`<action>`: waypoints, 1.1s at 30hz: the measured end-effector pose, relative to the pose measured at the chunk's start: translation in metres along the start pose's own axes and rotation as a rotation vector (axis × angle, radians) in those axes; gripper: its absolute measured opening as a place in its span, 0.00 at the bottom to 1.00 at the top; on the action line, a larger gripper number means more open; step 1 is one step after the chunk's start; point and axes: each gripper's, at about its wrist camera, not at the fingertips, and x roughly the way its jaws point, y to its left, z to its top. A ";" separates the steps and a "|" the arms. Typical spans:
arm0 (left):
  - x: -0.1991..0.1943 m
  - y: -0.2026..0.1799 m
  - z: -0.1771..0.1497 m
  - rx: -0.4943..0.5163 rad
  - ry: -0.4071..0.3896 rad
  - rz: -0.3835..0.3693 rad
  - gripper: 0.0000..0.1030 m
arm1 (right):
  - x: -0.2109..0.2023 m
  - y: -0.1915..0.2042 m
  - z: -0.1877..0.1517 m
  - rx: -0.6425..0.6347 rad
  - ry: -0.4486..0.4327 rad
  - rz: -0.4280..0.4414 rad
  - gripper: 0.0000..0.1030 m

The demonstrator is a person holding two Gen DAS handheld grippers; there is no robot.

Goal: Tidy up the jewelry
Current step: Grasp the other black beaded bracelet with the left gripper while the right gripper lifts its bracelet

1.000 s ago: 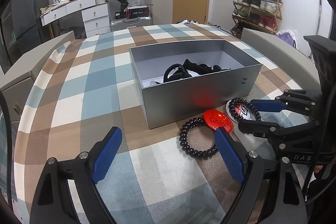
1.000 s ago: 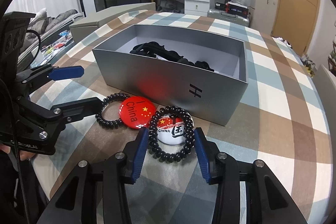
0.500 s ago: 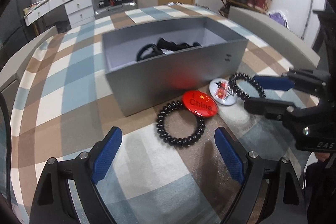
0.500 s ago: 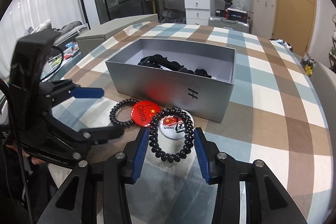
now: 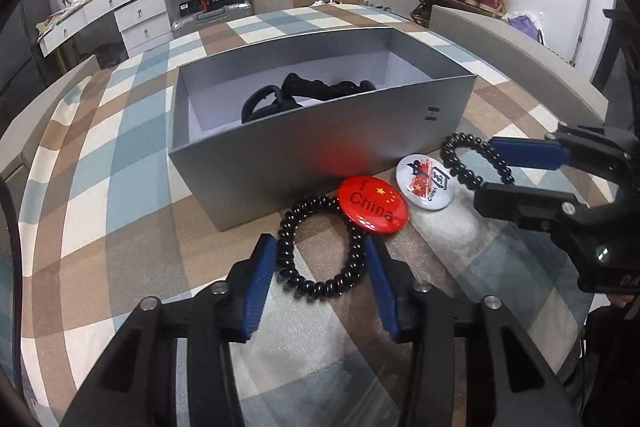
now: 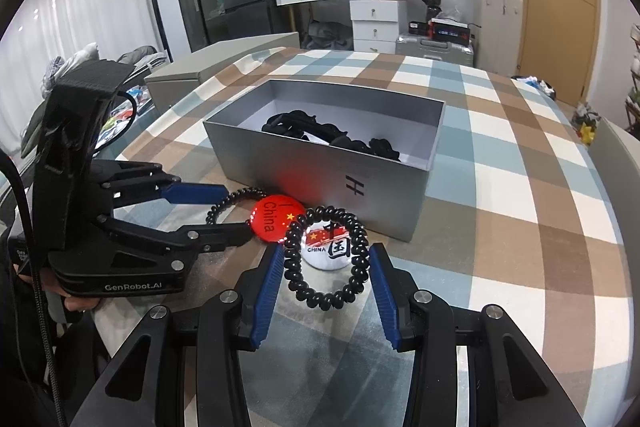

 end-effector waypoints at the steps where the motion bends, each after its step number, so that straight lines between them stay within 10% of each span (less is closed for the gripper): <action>1: 0.000 0.000 0.000 0.002 0.000 -0.003 0.35 | 0.000 0.000 0.000 0.000 0.000 0.000 0.41; 33: -0.045 0.017 -0.002 -0.070 -0.160 -0.003 0.32 | -0.013 0.003 0.008 0.005 -0.067 0.008 0.41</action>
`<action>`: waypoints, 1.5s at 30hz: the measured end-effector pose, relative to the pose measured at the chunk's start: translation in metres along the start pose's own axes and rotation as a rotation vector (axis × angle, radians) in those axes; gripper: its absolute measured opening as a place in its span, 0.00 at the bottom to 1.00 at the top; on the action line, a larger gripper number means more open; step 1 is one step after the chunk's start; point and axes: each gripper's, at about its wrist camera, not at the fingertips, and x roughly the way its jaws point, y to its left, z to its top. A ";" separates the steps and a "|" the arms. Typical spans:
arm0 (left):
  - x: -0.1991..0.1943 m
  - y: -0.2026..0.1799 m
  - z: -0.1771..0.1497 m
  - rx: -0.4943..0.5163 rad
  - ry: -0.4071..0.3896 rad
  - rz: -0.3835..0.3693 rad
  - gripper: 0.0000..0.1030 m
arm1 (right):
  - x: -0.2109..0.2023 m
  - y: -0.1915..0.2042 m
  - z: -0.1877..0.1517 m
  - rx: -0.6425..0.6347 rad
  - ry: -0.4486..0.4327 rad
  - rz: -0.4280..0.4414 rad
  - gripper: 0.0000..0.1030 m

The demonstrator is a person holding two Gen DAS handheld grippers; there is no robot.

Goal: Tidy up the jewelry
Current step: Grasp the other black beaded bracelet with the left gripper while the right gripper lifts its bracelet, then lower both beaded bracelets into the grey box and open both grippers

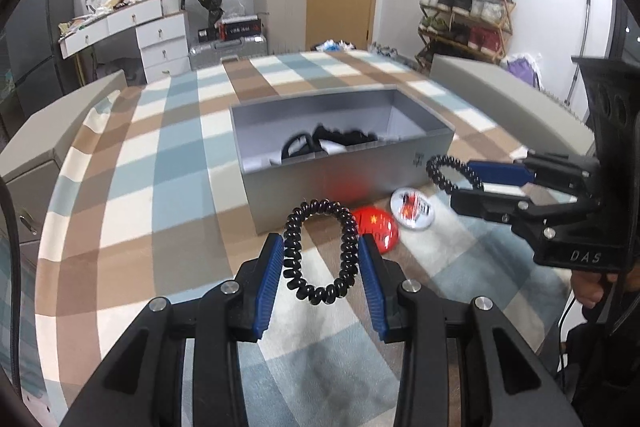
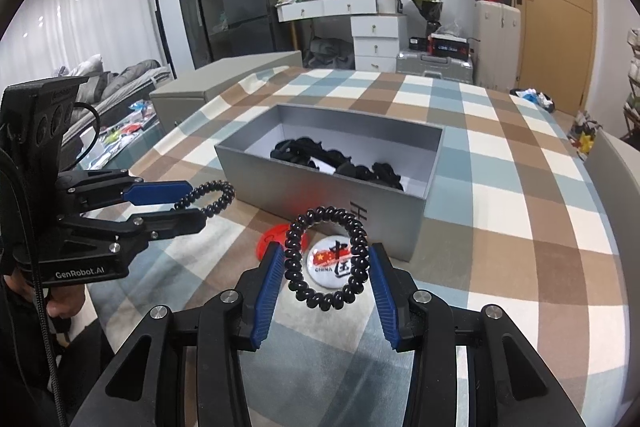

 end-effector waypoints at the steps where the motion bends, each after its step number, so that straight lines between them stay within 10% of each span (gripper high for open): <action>1: -0.002 0.001 0.002 -0.003 -0.009 0.001 0.32 | -0.001 0.000 0.001 0.001 -0.005 0.001 0.41; 26: -0.001 0.021 0.050 -0.058 -0.166 0.081 0.32 | -0.013 -0.017 0.058 0.064 -0.150 -0.014 0.41; 45: 0.026 0.018 0.055 -0.030 -0.148 0.113 0.32 | 0.032 -0.036 0.054 0.143 -0.089 0.015 0.41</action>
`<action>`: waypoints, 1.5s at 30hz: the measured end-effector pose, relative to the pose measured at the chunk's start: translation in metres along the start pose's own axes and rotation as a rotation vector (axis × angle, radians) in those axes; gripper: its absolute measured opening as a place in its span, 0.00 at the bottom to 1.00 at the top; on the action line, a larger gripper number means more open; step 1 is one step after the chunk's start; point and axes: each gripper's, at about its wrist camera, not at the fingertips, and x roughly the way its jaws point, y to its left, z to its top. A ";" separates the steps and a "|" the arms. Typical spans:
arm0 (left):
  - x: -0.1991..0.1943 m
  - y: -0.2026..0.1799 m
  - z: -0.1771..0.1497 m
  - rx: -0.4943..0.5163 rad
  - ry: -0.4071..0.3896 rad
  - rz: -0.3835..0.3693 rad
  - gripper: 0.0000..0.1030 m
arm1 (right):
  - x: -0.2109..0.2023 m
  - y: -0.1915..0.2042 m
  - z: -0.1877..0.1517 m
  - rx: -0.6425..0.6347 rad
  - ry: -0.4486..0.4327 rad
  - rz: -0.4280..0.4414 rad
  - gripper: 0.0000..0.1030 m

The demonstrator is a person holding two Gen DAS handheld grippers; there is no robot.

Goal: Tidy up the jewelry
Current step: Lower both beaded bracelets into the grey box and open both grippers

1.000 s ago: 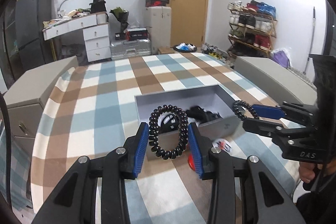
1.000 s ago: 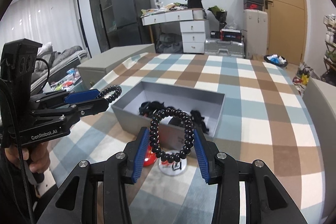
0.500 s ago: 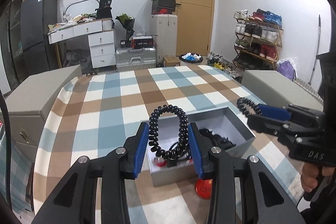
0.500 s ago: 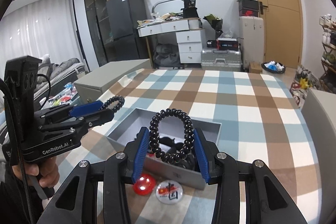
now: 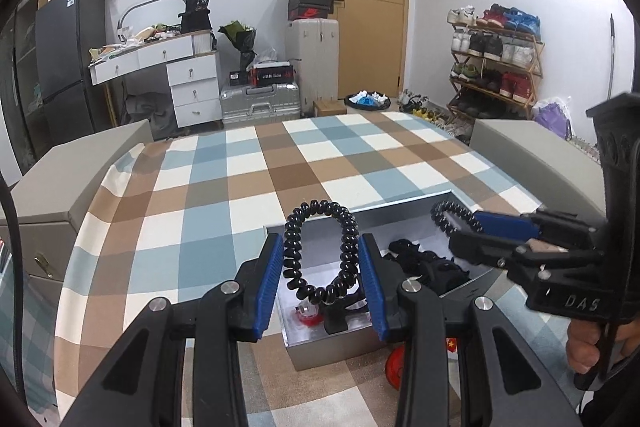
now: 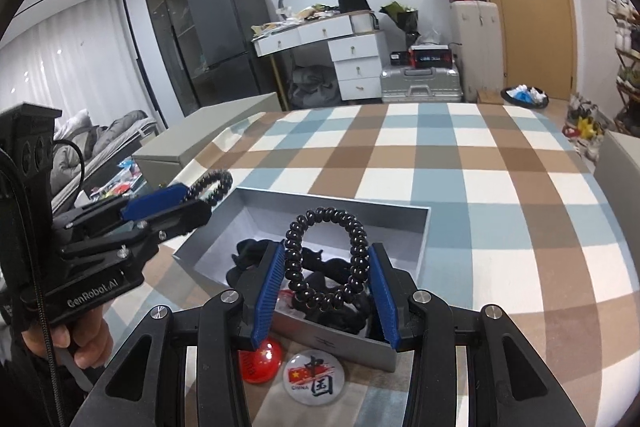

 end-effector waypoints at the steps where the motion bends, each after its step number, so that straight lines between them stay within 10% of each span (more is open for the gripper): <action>1: 0.002 -0.001 -0.001 0.001 0.002 0.002 0.32 | 0.000 -0.001 0.000 0.003 0.000 -0.002 0.41; 32: 0.018 -0.008 -0.013 0.031 0.042 0.011 0.36 | 0.006 -0.005 -0.001 0.010 0.019 -0.024 0.48; 45: -0.005 -0.006 -0.005 -0.008 -0.001 -0.010 0.84 | -0.012 -0.002 0.003 0.017 -0.025 -0.043 0.95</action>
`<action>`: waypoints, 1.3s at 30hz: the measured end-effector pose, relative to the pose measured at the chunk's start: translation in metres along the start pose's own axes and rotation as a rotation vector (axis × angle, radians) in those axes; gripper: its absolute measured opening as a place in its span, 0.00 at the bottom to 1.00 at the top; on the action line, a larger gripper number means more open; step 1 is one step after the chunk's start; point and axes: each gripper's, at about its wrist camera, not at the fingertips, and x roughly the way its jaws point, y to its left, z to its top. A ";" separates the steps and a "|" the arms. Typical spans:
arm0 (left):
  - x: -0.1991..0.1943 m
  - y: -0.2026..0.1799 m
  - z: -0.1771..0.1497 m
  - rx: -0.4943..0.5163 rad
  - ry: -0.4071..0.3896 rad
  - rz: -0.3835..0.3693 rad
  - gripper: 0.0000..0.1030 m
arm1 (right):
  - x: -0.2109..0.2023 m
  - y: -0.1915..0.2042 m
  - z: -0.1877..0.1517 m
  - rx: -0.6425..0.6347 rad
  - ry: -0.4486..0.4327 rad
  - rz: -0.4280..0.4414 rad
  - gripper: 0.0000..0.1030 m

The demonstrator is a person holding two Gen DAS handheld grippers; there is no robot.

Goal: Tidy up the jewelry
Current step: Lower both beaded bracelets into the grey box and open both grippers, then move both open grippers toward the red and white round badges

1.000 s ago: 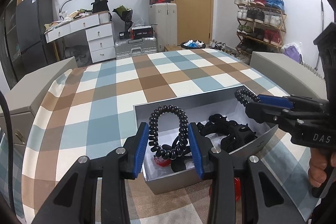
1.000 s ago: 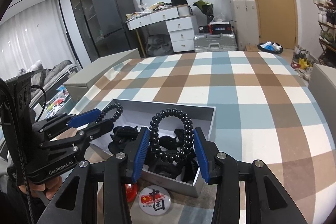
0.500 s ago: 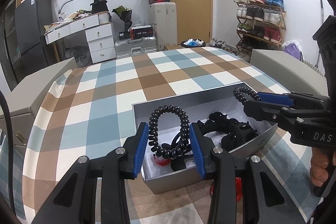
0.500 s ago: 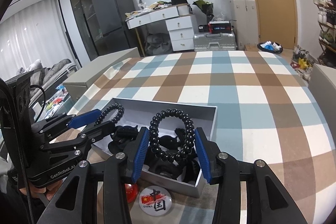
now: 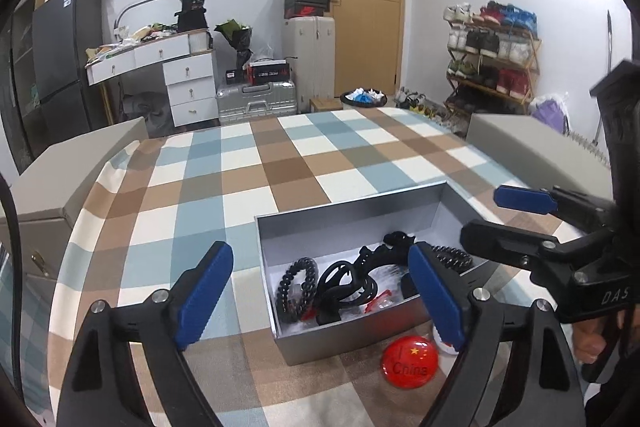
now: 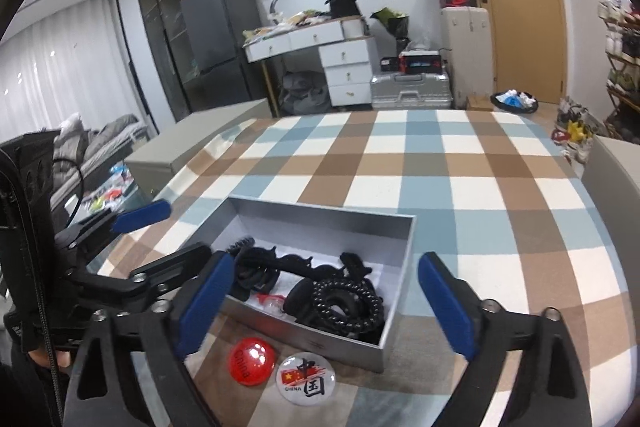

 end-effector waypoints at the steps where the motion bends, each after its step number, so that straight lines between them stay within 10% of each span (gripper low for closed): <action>1: -0.002 0.000 0.000 -0.008 -0.004 -0.004 0.84 | -0.001 -0.001 0.001 0.007 0.001 -0.005 0.98; 4: -0.008 0.000 0.000 -0.017 -0.011 -0.006 0.99 | -0.006 -0.005 0.001 0.022 0.001 -0.013 1.00; 39: -0.009 0.001 -0.056 -0.020 0.163 0.018 0.99 | 0.025 0.009 -0.063 -0.114 0.311 -0.124 1.00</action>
